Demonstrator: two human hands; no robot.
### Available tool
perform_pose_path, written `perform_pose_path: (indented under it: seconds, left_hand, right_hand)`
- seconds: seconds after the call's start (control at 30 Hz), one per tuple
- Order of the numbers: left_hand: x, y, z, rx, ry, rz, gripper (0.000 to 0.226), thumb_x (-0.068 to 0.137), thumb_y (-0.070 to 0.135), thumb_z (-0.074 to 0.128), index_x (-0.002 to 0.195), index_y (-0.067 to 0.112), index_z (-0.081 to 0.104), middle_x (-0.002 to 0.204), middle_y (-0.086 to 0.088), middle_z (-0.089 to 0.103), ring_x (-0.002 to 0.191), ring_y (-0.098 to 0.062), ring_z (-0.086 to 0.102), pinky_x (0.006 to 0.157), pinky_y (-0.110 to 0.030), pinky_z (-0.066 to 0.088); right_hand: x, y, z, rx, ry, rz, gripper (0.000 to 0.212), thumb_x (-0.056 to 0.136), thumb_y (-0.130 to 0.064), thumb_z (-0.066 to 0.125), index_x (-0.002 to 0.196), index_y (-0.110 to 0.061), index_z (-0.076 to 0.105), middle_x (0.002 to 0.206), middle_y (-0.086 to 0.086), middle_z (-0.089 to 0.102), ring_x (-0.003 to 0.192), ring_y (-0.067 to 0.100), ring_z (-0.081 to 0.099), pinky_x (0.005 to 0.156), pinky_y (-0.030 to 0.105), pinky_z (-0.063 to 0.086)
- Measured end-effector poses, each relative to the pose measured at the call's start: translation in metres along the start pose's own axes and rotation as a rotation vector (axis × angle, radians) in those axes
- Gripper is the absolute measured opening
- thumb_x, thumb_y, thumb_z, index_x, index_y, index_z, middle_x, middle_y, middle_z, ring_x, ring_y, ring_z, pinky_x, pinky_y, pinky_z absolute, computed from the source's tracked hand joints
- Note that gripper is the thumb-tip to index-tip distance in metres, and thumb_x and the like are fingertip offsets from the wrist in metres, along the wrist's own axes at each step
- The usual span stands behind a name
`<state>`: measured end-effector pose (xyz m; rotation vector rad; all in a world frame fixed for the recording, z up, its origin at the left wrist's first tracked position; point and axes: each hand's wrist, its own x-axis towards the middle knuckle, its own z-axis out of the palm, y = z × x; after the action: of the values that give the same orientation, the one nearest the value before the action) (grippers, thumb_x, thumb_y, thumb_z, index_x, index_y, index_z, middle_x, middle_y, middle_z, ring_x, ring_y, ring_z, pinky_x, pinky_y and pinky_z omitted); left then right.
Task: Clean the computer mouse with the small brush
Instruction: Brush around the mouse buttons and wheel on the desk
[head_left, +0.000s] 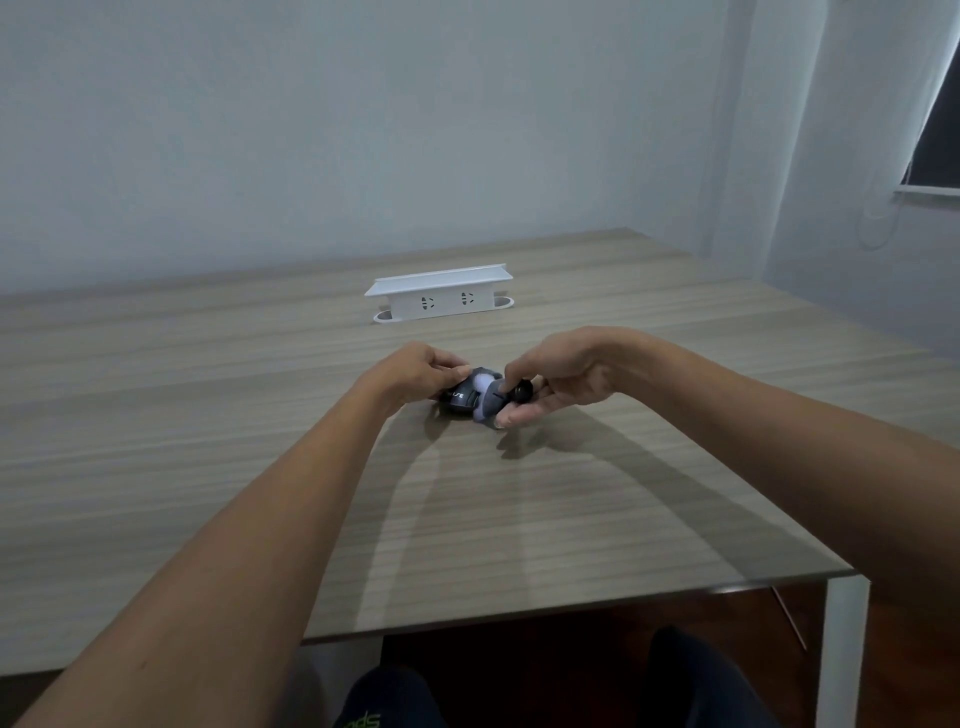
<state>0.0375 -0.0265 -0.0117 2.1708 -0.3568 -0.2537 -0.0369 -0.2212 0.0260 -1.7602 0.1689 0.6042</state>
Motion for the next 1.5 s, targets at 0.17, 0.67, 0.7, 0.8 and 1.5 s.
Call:
perform_pose_path:
  seconds: [0.17,0.67,0.7,0.8,1.5]
  left_hand:
    - [-0.002,0.000,0.001,0.023,0.030,0.009,0.031,0.096,0.016,0.065,0.125,0.005,0.069,0.117,-0.017,0.072,0.108,-0.027,0.068,0.106,-0.037,0.050]
    - [-0.001,-0.001,0.002,0.041,0.046,0.000,0.031,0.095,0.020,0.067,0.123,0.007,0.071,0.115,-0.014,0.074,0.115,-0.028,0.067,0.109,-0.040,0.048]
    - [0.001,-0.002,0.002,0.038,0.047,-0.002,0.032,0.095,0.020,0.067,0.123,0.007,0.071,0.116,-0.014,0.074,0.115,-0.028,0.068,0.109,-0.041,0.048]
    - [0.002,-0.003,0.001,0.030,0.044,-0.002,0.032,0.094,0.021,0.069,0.122,0.008,0.072,0.115,-0.015,0.075,0.114,-0.028,0.068,0.109,-0.041,0.049]
    - [0.002,-0.005,-0.001,0.015,0.041,0.005,0.029,0.095,0.018,0.067,0.122,0.008,0.072,0.117,-0.016,0.074,0.113,-0.028,0.068,0.109,-0.040,0.049]
  right_hand:
    - [0.008,-0.001,-0.003,-0.054,0.195,-0.108,0.018,0.095,0.000,0.053,0.104,0.015,0.060,0.083,0.021,0.076,0.074,0.027,0.076,0.078,0.031,0.062]
    - [0.008,0.004,-0.011,-0.678,0.324,-0.394,0.009,0.093,-0.008,0.062,0.085,-0.010,0.065,0.085,0.018,0.078,0.076,0.024,0.077,0.074,0.032,0.059]
    - [0.010,0.005,-0.012,-0.756,0.359,-0.420,0.010,0.092,-0.009,0.063,0.084,-0.014,0.063,0.082,0.015,0.079,0.071,0.018,0.077,0.077,0.035,0.059]
    - [0.013,0.009,-0.013,-0.910,0.405,-0.490,0.012,0.090,-0.010,0.062,0.083,-0.019,0.060,0.076,0.006,0.079,0.056,0.001,0.069,0.080,0.033,0.058]
    - [0.012,0.008,-0.015,-1.068,0.426,-0.643,0.006,0.091,-0.008,0.065,0.095,-0.009,0.069,0.083,0.006,0.073,0.065,0.020,0.069,0.067,0.028,0.053]
